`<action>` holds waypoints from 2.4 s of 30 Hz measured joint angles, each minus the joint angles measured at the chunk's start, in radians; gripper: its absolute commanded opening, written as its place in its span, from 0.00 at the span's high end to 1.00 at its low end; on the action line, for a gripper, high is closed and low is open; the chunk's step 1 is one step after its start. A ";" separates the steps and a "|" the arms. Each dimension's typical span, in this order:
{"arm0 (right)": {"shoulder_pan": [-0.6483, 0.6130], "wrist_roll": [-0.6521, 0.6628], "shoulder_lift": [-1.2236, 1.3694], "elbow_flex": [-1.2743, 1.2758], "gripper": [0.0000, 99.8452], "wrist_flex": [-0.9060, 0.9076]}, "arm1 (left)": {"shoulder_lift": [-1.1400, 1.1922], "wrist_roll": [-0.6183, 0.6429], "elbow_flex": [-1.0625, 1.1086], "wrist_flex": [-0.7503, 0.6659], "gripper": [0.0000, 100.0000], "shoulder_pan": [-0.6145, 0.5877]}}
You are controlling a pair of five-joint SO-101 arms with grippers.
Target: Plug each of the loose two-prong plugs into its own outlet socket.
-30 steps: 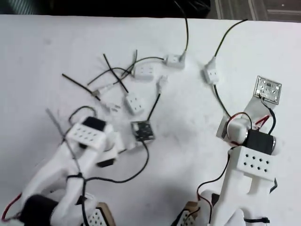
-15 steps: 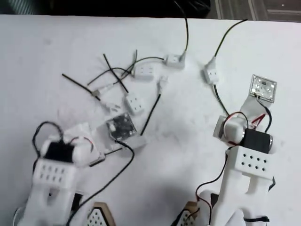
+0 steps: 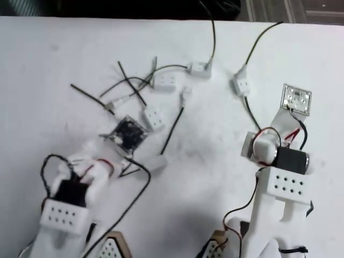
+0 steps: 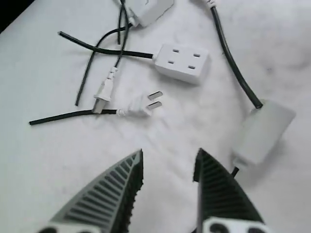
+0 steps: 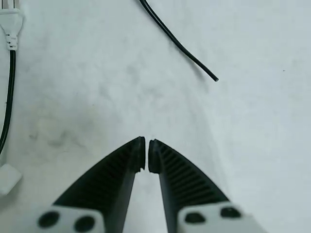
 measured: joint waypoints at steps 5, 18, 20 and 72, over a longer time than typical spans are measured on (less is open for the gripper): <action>-0.002 0.000 0.000 0.000 0.98 0.000 | 0.155 0.006 0.000 -0.121 0.96 0.130; -0.002 0.000 0.000 0.000 0.98 0.000 | 0.597 0.006 -0.107 -0.189 0.98 0.232; -0.002 0.000 0.000 0.000 0.98 0.000 | 0.641 0.006 -0.123 -0.189 0.98 0.244; -0.002 0.000 0.000 0.000 0.98 0.000 | 0.941 -0.114 -0.411 0.025 0.78 0.325</action>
